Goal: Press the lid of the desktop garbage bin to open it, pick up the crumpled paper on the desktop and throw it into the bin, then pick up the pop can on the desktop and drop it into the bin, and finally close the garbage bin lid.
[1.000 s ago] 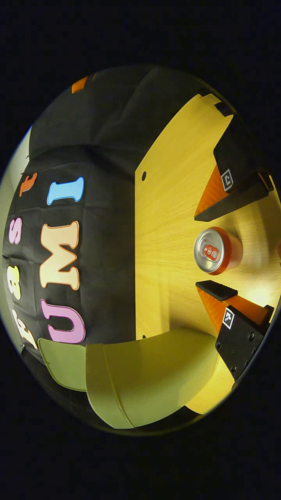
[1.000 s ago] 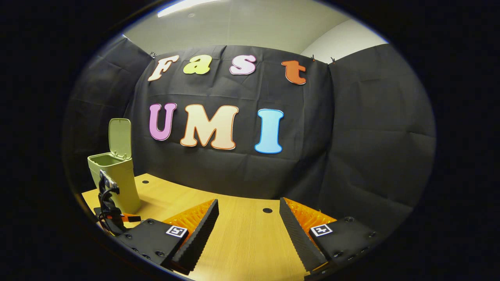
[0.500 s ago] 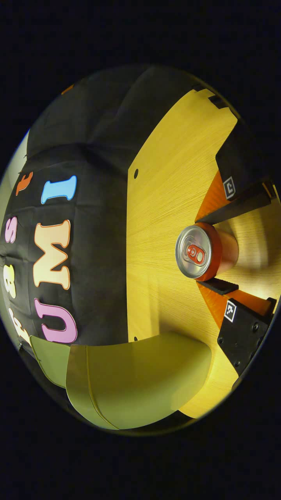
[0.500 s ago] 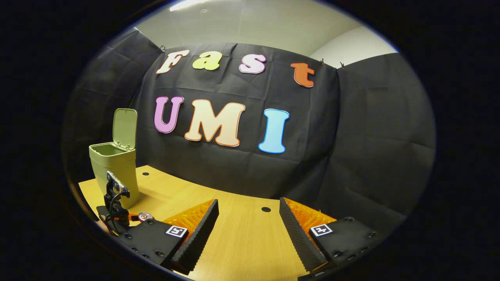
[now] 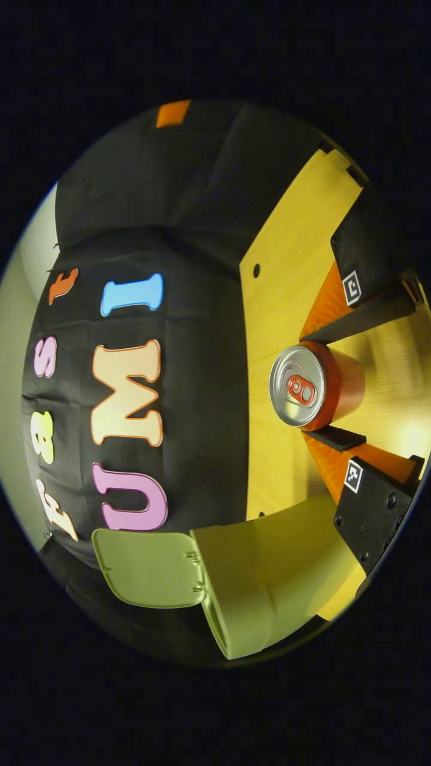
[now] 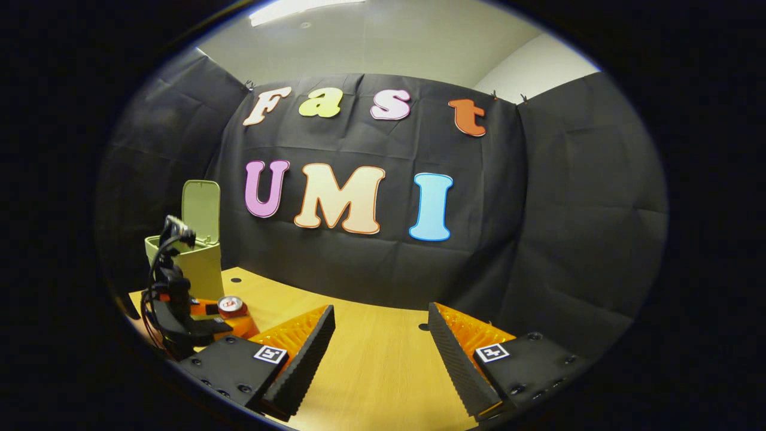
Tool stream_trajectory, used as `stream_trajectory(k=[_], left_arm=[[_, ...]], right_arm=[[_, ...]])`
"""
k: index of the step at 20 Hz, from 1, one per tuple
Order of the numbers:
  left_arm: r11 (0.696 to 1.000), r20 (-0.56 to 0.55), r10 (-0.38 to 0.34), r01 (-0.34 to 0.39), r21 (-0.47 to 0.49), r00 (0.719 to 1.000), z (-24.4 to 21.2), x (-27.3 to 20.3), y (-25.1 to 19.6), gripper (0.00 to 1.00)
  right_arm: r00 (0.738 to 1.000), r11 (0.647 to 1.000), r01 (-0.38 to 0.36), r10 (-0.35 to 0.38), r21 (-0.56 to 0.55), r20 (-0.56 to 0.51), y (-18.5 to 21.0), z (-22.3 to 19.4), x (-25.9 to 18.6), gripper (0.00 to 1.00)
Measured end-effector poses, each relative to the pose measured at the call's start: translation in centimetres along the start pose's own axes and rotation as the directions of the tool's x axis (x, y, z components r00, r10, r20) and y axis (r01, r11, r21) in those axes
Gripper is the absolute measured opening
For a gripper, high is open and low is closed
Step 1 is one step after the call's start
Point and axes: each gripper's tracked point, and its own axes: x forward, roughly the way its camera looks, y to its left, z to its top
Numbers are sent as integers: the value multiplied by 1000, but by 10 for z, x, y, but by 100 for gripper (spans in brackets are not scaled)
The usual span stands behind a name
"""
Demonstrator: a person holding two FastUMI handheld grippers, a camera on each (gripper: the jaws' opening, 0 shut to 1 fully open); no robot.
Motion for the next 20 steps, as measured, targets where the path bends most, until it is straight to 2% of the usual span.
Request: stream_trajectory(k=[2,9,10,15,20], left_arm=[[1000,52,-1,1,13,999,31,3,4,78],[999,162,-5,0,32,987,106,2,18,77],[999,175,6,-13,38,985,116,1,24,77],[994,231,82,-97,54,969,153,-8,70,77],[982,251,168,-185,46,953,167,-25,120,77]], right_arm=[[1000,1000,2,-2,22,4,0,-2,-1,100],[1000,997,17,-17,73,5,-3,-7,2,98],[1000,997,18,-18,79,6,-3,-7,2,100],[1000,995,8,-9,103,3,6,-10,6,98],[1000,993,-24,23,119,7,26,-9,15,98]])
